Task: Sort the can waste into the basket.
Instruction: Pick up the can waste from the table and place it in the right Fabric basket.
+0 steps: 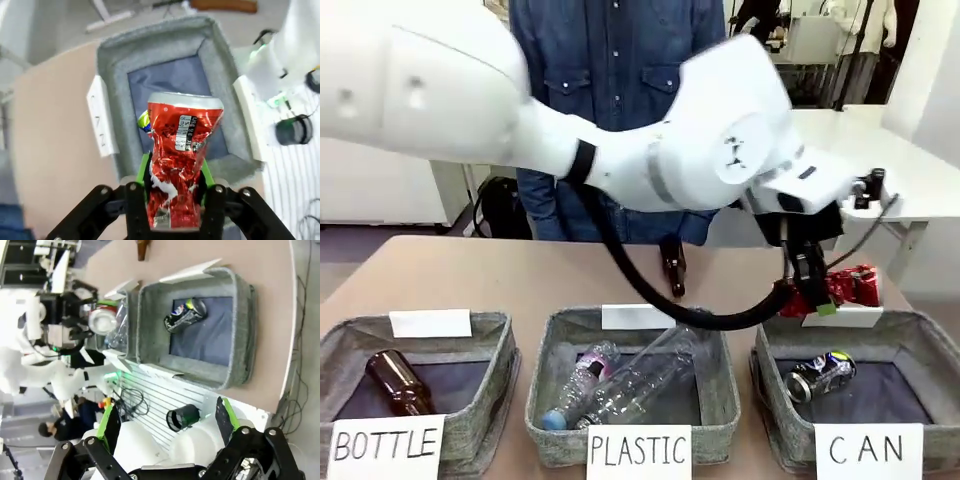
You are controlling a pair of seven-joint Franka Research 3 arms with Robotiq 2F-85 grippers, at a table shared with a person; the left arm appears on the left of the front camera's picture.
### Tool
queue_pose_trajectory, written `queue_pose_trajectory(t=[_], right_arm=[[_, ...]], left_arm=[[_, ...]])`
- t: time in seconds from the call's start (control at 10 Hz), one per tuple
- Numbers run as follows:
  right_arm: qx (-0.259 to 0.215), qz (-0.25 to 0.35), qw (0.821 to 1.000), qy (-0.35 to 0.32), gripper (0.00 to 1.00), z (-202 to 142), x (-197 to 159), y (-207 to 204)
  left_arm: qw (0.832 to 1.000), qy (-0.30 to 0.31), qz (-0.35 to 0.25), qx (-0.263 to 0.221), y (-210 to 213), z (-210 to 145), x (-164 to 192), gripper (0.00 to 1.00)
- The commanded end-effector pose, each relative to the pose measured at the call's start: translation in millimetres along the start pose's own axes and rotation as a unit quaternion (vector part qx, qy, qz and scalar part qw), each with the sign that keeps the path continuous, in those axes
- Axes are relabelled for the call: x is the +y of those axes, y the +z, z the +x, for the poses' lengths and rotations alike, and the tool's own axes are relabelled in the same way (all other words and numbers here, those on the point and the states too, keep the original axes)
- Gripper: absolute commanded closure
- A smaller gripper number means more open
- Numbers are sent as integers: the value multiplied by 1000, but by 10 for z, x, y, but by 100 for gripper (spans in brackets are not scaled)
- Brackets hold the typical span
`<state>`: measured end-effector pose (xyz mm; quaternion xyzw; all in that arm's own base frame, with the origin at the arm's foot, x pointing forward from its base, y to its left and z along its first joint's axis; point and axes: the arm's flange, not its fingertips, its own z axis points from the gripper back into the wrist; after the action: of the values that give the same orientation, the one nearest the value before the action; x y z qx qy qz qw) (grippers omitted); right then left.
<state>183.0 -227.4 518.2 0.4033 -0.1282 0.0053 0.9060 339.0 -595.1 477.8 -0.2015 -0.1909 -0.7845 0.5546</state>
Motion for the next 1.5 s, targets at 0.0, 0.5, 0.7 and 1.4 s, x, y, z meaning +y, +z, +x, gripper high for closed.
queue_pose_trajectory(t=[0.0,0.5,0.7,1.4], right_arm=[[23,7,1000,19,0,238,203,-192],[23,7,1000,19,0,238,203,-192],[23,7,1000,19,0,238,203,-192],[30,8,999,27,0,227,183,-208]], left_arm=[[999,12,-18,37,-144,188,217,58],[998,-1,-29,56,-274,267,248,0],[998,-3,-27,57,-256,264,220,0],[993,4,-41,106,79,85,70,0]])
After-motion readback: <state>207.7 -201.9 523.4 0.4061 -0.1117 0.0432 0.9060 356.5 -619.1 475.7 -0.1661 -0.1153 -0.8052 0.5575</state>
